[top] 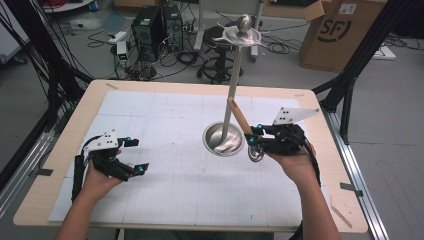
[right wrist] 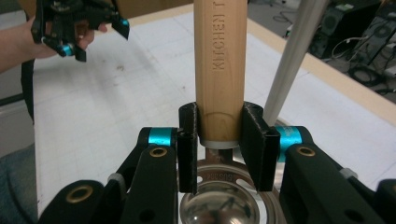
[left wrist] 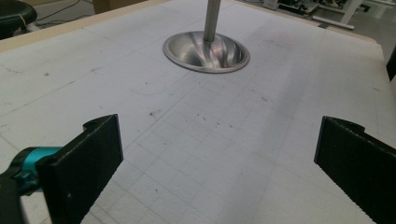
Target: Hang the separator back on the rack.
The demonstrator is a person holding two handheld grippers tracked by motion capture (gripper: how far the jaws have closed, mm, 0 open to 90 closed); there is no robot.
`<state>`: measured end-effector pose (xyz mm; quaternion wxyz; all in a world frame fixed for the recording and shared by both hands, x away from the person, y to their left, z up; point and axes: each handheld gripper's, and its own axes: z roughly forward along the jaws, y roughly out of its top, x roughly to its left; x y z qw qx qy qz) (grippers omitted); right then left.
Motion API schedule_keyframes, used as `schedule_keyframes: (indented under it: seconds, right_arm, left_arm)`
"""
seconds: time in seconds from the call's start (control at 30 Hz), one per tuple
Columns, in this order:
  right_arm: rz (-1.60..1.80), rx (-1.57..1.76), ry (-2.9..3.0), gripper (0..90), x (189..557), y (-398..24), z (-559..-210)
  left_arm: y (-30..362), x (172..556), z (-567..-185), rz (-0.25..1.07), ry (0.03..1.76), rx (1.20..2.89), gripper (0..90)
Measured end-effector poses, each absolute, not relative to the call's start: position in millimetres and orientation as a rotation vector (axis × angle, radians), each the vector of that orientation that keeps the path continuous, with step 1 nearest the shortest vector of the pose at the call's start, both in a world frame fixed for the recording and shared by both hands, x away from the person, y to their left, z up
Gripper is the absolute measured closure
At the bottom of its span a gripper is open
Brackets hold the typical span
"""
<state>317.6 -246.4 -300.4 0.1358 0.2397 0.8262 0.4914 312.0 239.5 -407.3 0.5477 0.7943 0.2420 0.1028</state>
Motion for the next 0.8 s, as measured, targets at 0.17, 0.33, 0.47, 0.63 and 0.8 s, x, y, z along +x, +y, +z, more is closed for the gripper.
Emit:
schedule_keyframes:
  seconds: [0.17, 0.33, 0.47, 0.63, 0.8]
  right_arm:
    - [1.452, 0.687, 2.354, 68.9, 318, -252, -292]
    - [1.452, 0.692, 2.344, 68.9, 318, -256, -284]
    - [1.464, 0.682, 2.317, 68.9, 318, -262, -278]
    - [1.505, 0.690, 2.296, 68.9, 317, -271, -270]
    - [1.513, 0.679, 2.292, 68.8, 317, -277, -261]
  left_arm:
    - [239, 312, -407, 0.244, 0.576, 1.883, 1.7]
    - [240, 312, -407, 0.243, 0.579, 1.879, 1.7]
    - [239, 313, -408, 0.239, 0.583, 1.875, 1.7]
    - [238, 313, -409, 0.239, 0.580, 1.883, 1.7]
    - [238, 313, -409, 0.242, 0.579, 1.888, 1.7]
